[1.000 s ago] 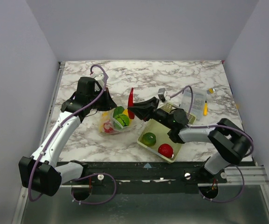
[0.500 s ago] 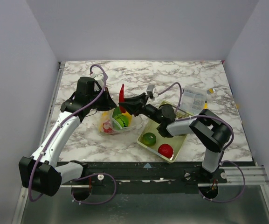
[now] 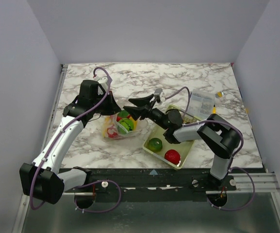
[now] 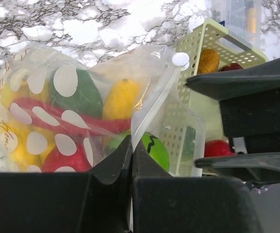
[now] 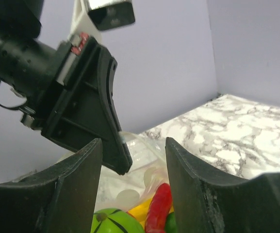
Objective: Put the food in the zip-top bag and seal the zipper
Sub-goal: Place the fake vegetable in the zipper food storage bag, then pick up the fake fruit from the bin.
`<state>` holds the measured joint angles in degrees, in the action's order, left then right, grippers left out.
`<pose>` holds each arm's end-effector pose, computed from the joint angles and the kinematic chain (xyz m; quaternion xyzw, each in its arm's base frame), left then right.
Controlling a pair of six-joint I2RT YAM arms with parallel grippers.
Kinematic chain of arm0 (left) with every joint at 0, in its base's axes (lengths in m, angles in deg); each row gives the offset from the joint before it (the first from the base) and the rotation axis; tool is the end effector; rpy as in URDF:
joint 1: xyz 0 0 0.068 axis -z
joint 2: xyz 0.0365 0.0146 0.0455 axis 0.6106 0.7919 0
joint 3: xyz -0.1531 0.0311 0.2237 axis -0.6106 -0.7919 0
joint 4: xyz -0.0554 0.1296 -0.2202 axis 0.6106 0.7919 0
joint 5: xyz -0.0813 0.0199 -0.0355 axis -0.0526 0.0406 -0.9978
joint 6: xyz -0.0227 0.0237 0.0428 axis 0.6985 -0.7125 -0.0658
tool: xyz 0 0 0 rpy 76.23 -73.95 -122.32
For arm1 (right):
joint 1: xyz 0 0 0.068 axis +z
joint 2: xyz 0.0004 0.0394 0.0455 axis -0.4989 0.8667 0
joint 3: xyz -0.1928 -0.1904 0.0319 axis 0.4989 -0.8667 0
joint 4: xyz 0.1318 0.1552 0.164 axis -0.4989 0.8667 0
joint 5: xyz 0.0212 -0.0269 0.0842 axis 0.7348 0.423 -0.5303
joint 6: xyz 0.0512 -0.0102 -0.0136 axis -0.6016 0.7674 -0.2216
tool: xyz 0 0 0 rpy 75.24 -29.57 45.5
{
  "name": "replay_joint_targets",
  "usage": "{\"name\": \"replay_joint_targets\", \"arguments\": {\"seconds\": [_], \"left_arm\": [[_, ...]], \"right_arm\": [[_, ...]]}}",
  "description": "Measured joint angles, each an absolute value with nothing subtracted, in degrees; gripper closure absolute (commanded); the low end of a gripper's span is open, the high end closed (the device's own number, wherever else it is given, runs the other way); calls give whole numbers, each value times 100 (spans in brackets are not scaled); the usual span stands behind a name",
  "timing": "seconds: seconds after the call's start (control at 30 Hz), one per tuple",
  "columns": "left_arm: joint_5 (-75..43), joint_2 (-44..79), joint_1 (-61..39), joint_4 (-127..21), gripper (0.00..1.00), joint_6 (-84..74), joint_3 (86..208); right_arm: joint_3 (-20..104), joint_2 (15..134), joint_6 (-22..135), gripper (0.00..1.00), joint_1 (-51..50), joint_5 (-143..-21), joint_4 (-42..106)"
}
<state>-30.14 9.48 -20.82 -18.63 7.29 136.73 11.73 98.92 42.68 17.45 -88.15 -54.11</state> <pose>0.2379 -0.0860 0.3268 0.0336 0.8851 -0.3107 0.3449 0.2405 0.2733 0.2298 -0.2184 0.4974 0.5201 0.6591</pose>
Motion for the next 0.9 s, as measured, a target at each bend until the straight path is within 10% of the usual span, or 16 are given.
{"name": "replay_joint_targets", "arguments": {"seconds": [0.9], "left_arm": [[-3055,948,-2108,-1863,100,729,13673]], "right_arm": [[561,5333,3099,36,1775,-5113,2413]]}}
